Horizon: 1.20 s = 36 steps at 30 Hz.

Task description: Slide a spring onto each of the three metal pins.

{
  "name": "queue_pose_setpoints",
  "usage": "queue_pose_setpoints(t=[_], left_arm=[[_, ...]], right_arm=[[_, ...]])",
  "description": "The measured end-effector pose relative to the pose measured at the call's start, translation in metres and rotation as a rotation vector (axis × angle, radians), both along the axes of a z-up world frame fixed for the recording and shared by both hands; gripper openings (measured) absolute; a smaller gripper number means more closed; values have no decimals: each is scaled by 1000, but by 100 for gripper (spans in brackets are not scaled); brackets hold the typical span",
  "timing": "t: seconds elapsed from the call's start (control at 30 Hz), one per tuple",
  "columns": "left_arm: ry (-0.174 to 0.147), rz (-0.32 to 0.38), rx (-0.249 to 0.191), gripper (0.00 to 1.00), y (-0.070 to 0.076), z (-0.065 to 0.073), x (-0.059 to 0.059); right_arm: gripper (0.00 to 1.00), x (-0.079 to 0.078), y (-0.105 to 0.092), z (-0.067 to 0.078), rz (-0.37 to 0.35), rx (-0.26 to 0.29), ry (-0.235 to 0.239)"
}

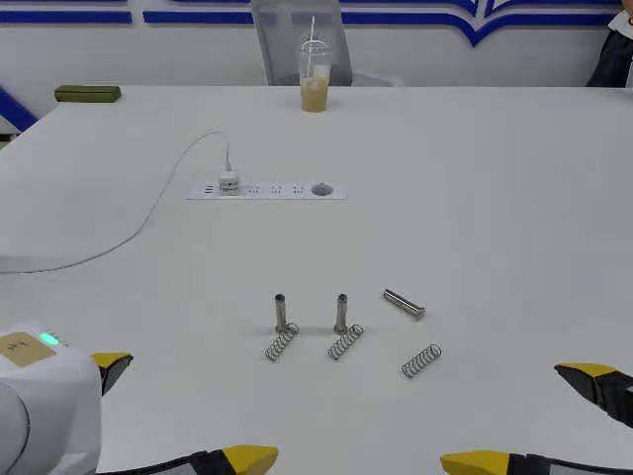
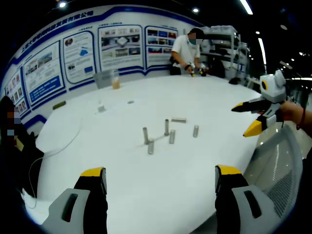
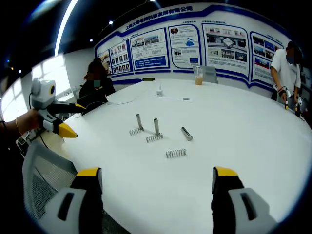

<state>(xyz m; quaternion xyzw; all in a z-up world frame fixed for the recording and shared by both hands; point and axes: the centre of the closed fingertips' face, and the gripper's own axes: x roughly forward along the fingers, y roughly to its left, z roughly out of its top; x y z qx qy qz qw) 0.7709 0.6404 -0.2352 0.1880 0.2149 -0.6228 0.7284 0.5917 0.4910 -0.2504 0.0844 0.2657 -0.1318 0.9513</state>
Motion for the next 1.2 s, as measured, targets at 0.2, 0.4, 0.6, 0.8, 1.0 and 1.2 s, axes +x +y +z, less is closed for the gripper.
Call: queue_pose_setpoints(t=[0.2,0.4,0.6,0.8,1.0,1.2], left_arm=[[-4,-4,1,93,-2,-1,-1],[-3,-12,-3,93,-5,0,-2],[-9,-27,-3,93,-9,0,-4],[-9,-38,-1,92,-13,-3,-5],[-9,-51,-2,92,-18,-4,-6],[-7,-58,3,91,-21,-7,-6]], right_arm=[[93,2,-4,-1,0,2,3],[91,5,-7,-2,5,3,10],[86,9,-14,-3,7,-20,27],[81,16,-23,-2,9,-30,28],[76,27,-32,0,18,-35,27],[71,38,-41,-2,19,-17,35]])
